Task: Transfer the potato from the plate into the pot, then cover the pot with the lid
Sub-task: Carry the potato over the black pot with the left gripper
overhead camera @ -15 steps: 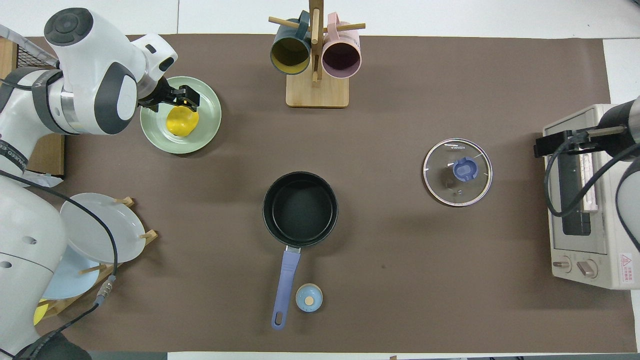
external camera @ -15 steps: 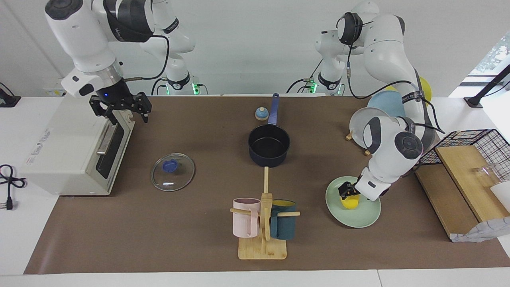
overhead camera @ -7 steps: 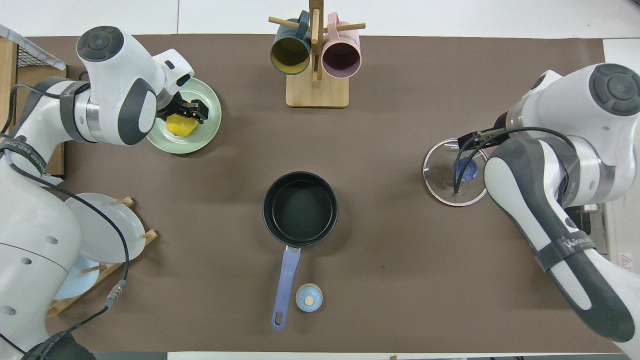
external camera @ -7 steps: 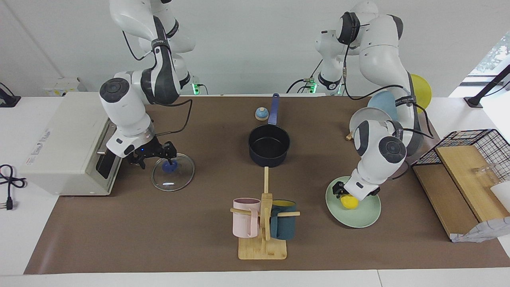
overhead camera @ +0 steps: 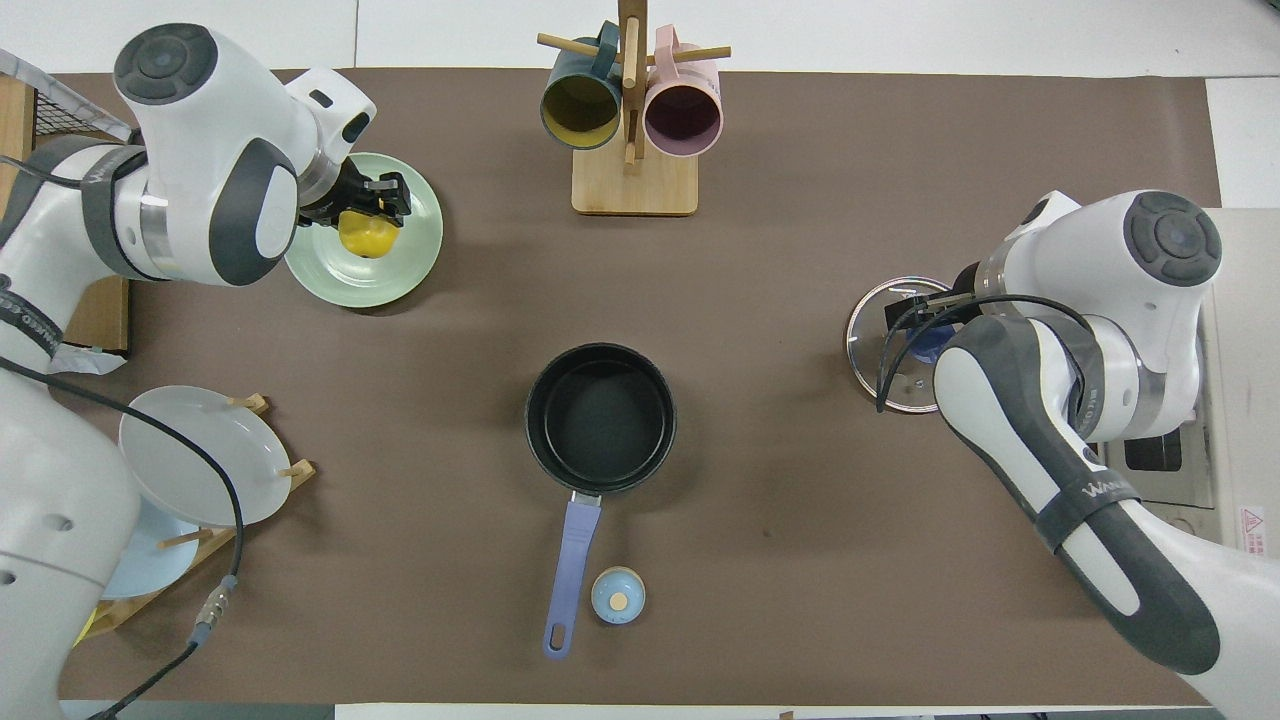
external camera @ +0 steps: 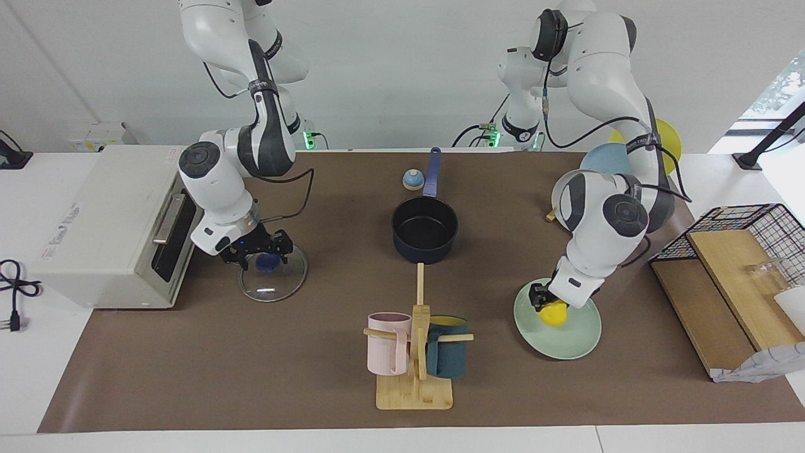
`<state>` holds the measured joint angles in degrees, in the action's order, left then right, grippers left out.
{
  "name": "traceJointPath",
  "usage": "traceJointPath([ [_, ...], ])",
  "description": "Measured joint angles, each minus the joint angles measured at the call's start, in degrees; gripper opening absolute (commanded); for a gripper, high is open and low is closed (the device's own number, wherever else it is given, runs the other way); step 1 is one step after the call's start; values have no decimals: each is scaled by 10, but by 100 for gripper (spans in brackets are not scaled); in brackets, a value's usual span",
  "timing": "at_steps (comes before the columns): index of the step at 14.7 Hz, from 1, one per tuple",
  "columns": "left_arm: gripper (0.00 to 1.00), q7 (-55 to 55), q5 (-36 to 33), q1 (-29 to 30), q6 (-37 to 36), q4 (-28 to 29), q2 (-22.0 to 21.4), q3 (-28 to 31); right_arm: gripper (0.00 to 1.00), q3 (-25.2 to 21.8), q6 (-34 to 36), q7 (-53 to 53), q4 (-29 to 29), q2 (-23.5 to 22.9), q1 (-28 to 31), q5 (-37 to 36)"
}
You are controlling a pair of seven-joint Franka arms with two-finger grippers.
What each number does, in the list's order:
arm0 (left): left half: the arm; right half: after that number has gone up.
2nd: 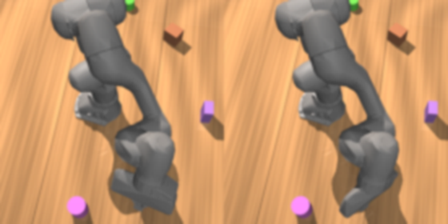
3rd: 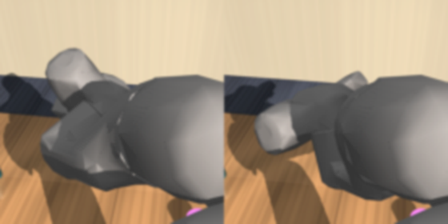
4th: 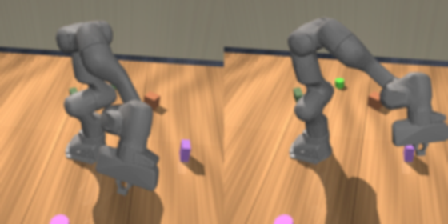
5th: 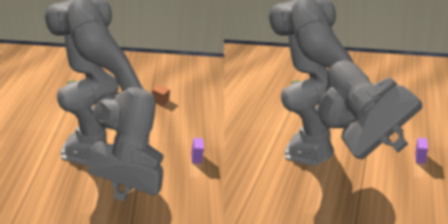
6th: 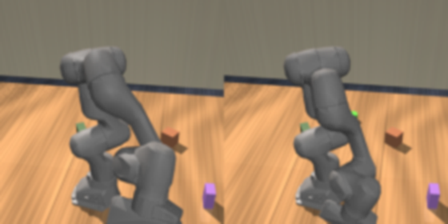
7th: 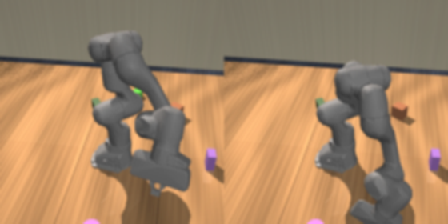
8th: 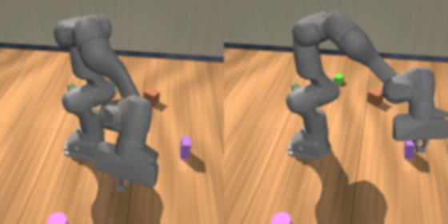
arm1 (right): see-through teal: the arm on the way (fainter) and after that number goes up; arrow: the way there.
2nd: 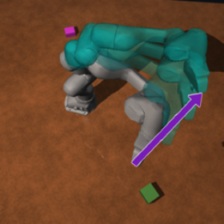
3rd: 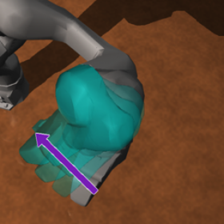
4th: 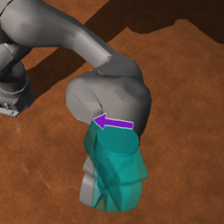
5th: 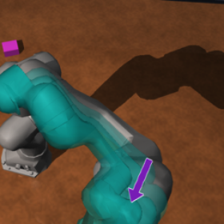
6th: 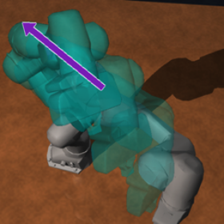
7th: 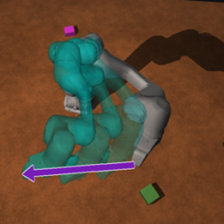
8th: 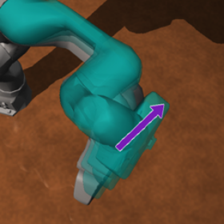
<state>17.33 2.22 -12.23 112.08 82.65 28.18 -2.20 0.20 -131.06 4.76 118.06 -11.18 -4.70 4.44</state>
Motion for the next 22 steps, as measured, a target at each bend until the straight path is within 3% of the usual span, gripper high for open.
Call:
traceJointPath([
  [3,0,100,17,-52,-88,20,-101,-2,100,-1,-8,0,21,0,1,0],
  [5,0,179,19,-108,-83,76,-161,-4,100,-2,-8,0,24,0,1,0],
  [7,0,241,19,-168,-19,155,-198,-5,99,-2,-8,0,24,0,2,0],
  [9,0,268,19,-210,72,241,-218,-5,78,-2,-8,0,24,0,3,0],
  [10,0,277,19,-226,115,281,-220,-5,73,-2,-8,0,24,0,3,0],
  [14,0,289,19,-259,216,374,-217,-4,70,-2,-8,0,24,0,3,0],
  [15,0,290,19,-261,222,382,-215,-4,64,-2,-8,0,24,0,3,0],
  [16,0,290,19,-263,230,386,-212,-4,51,-2,-8,0,24,0,3,0],
  [18,0,291,19,-267,246,391,-204,-3,13,-2,-8,7,24,1,4,1],
  [19,0,295,19,-272,256,394,-198,-3,0,-2,-8,14,24,1,4,1],
  [22,0,303,19,-288,273,400,-176,-2,0,-2,-7,22,24,1,4,1],
])
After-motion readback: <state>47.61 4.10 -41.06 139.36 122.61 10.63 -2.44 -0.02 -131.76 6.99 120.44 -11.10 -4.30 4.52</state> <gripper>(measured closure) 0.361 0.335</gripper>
